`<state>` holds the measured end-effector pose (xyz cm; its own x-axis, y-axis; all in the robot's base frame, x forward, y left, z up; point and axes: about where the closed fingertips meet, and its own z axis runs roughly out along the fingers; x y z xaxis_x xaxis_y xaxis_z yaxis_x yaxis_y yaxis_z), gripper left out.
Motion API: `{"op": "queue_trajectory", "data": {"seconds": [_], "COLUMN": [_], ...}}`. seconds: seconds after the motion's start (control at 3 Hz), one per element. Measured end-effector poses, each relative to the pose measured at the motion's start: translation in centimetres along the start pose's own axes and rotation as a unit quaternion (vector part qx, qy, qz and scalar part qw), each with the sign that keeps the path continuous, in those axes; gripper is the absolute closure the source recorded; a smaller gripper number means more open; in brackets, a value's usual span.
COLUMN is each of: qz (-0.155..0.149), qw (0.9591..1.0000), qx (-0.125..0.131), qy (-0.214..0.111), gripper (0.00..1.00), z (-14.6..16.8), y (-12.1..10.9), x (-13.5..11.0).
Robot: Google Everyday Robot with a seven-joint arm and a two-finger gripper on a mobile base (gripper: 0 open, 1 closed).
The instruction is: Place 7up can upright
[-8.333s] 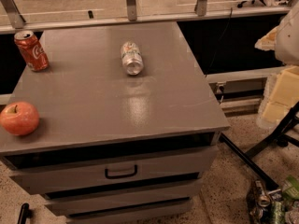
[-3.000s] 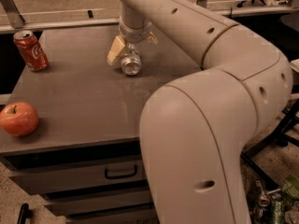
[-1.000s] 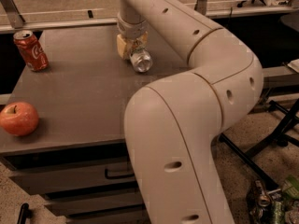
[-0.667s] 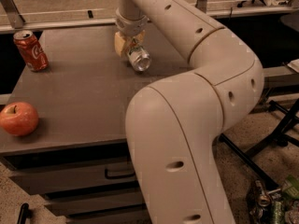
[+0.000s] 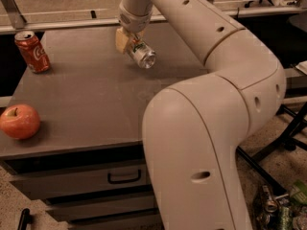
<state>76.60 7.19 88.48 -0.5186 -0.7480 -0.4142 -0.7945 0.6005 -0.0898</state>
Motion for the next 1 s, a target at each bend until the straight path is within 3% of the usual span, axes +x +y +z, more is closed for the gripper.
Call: {"op": "queue_trajectory", "data": {"seconds": [0.33,0.67,1.0], "qz": [0.000,-0.002,-0.013], "qw": [1.0000,0.9993,0.9943], "qx": [0.000,-0.002,0.003], "qy": [0.000,-0.036,-0.106], "gripper": [1.00,1.00,1.00], "z": [0.0,-0.9,-3.7], "y": [0.0,-0.4,-0.9], "x": [0.0,0.3,1.7]}}
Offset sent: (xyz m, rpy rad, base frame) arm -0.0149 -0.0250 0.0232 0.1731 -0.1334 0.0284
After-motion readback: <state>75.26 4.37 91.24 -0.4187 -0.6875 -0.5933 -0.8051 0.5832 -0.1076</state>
